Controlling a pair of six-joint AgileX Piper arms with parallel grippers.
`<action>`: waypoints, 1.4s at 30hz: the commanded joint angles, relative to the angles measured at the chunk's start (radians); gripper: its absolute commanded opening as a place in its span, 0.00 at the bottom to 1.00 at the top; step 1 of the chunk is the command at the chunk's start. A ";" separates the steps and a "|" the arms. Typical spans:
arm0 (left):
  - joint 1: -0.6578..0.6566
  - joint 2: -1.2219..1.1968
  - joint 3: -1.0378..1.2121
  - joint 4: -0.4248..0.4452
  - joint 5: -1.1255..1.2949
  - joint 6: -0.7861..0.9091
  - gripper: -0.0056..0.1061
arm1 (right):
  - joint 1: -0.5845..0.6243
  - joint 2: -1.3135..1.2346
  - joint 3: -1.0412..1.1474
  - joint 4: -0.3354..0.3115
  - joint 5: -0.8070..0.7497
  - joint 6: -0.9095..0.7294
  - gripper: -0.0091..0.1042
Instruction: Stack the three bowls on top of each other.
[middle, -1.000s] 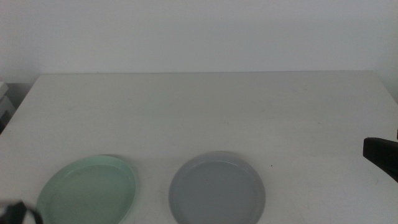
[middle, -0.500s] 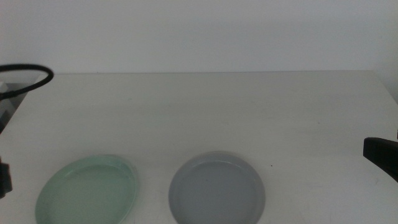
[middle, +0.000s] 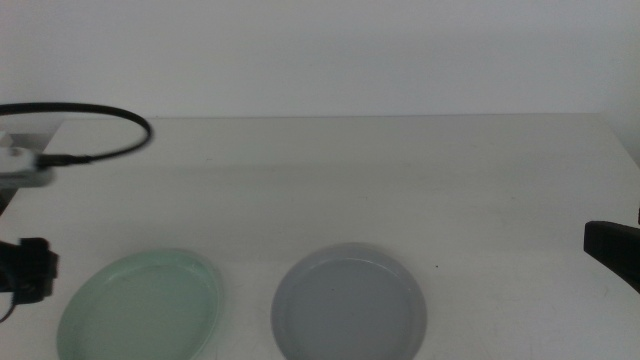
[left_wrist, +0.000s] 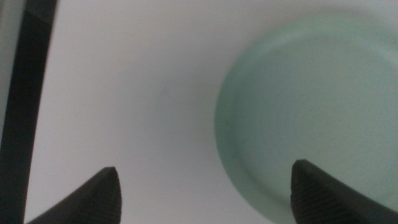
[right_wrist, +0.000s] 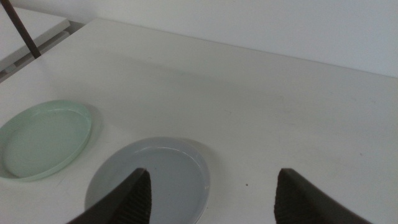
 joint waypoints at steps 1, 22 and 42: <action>0.002 0.068 -0.062 -0.010 -0.020 0.065 0.99 | -0.006 0.001 -0.026 -0.008 -0.072 -0.004 0.53; 0.251 0.600 -0.174 -0.468 -0.089 0.616 0.94 | -0.006 0.001 -0.026 -0.008 -0.072 -0.004 0.53; 0.129 0.451 -0.384 -0.501 0.152 0.410 0.05 | -0.006 0.001 -0.026 -0.008 -0.072 -0.004 0.53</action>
